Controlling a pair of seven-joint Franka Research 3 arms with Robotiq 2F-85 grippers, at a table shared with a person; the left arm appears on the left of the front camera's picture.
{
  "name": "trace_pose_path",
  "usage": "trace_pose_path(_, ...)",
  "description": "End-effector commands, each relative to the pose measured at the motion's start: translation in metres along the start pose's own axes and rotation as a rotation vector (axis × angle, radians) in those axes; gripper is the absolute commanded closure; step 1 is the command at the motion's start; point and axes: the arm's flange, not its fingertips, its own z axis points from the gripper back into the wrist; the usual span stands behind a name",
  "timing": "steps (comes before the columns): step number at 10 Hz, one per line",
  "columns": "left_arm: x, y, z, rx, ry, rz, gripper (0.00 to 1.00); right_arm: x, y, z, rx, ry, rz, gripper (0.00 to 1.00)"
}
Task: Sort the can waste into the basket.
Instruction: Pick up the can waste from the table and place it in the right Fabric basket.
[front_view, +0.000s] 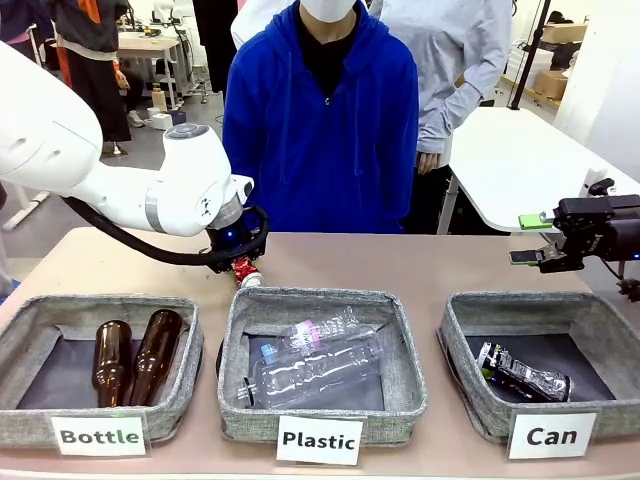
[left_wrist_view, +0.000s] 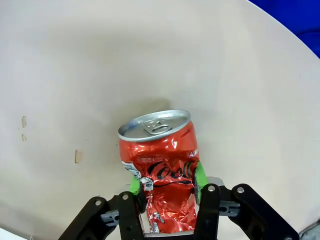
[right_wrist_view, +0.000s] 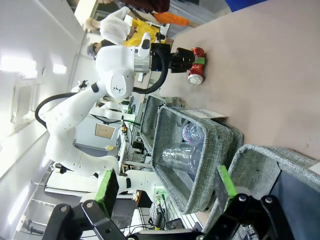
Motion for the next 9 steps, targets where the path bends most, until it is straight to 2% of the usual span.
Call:
trace_pose_path(1, 0.012, 0.013, 0.023, -0.018, 0.018, -0.055, 1.0, 0.002, 0.002, 0.0, 0.009, -0.013, 0.002, 0.0)
trace_pose_path(2, 0.019, 0.024, 0.052, -0.041, 0.063, -0.155, 1.0, 0.002, 0.002, 0.0, 0.009, -0.013, 0.002, 0.0)
trace_pose_path(3, 0.017, 0.037, 0.094, -0.094, 0.113, -0.315, 1.0, 0.002, 0.002, 0.0, 0.009, -0.013, 0.002, 0.0)
trace_pose_path(4, 0.011, 0.048, 0.13, -0.125, 0.122, -0.411, 1.0, 0.002, 0.002, 0.0, 0.009, -0.013, 0.002, 0.0)
trace_pose_path(5, 0.005, 0.056, 0.156, -0.156, 0.157, -0.493, 1.0, 0.002, 0.002, 0.0, 0.009, -0.013, 0.002, 0.0)
trace_pose_path(6, -0.005, 0.064, 0.176, -0.174, 0.207, -0.657, 1.0, 0.002, 0.002, 0.0, 0.009, -0.013, 0.002, 0.0)
trace_pose_path(8, -0.039, 0.083, 0.196, -0.207, 0.305, -1.102, 1.0, 0.002, 0.002, 0.0, 0.009, -0.013, 0.002, 0.0)
trace_pose_path(9, -0.062, 0.092, 0.194, -0.196, 0.388, -1.397, 1.0, 0.002, 0.002, 0.0, 0.009, -0.013, 0.002, 0.0)
